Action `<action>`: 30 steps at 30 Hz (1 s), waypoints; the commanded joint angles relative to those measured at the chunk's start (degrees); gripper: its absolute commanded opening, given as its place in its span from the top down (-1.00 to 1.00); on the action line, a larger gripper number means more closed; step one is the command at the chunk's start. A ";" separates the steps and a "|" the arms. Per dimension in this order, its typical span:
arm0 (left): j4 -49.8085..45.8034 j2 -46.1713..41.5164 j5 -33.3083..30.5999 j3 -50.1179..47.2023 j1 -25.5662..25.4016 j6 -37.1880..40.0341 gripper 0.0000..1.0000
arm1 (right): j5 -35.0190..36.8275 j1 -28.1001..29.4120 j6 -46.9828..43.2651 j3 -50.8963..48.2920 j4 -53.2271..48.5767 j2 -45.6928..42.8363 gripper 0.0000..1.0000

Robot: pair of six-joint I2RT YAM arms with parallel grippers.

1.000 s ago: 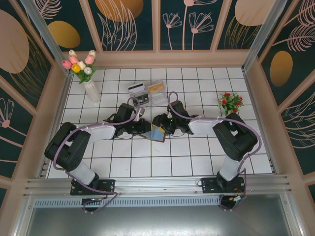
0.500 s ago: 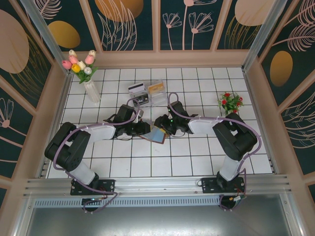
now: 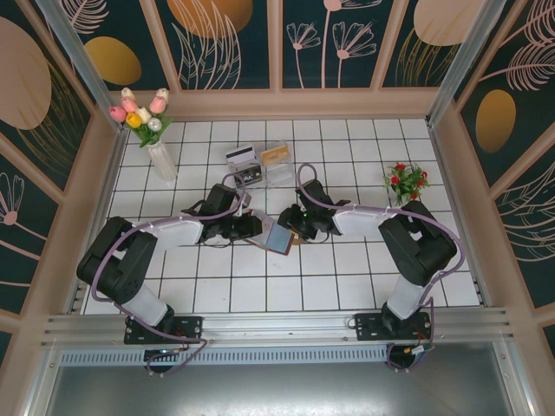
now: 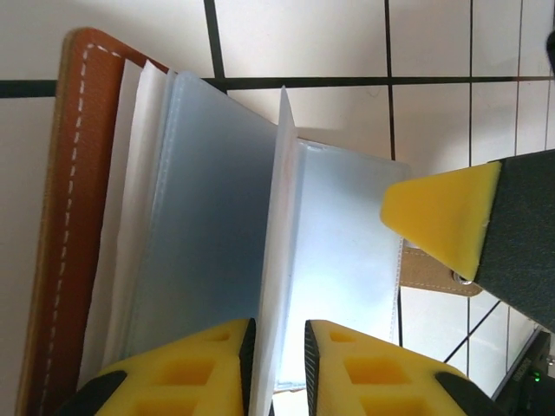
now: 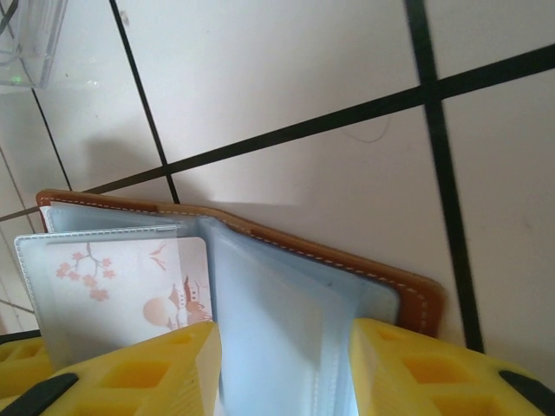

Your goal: Take the credit cards out of the card holder

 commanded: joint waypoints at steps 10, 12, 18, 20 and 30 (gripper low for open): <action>-13.92 -8.61 -15.53 6.96 -0.33 5.33 0.29 | 5.47 0.17 -3.25 2.21 -2.26 -9.79 0.09; -13.76 -9.86 -16.67 7.09 -0.37 4.99 0.30 | 3.46 0.43 -1.88 0.67 2.24 -10.38 0.09; -5.66 -9.58 -9.89 3.53 -0.32 0.62 0.54 | -0.85 2.53 1.31 0.73 8.50 -7.36 0.12; -3.73 -7.73 -8.21 2.85 -0.37 -0.51 0.62 | -1.81 3.13 3.01 0.60 10.36 -6.03 0.16; -2.84 -1.39 -8.51 2.89 -0.43 -0.32 0.85 | -3.56 4.51 7.17 2.08 10.95 1.09 0.34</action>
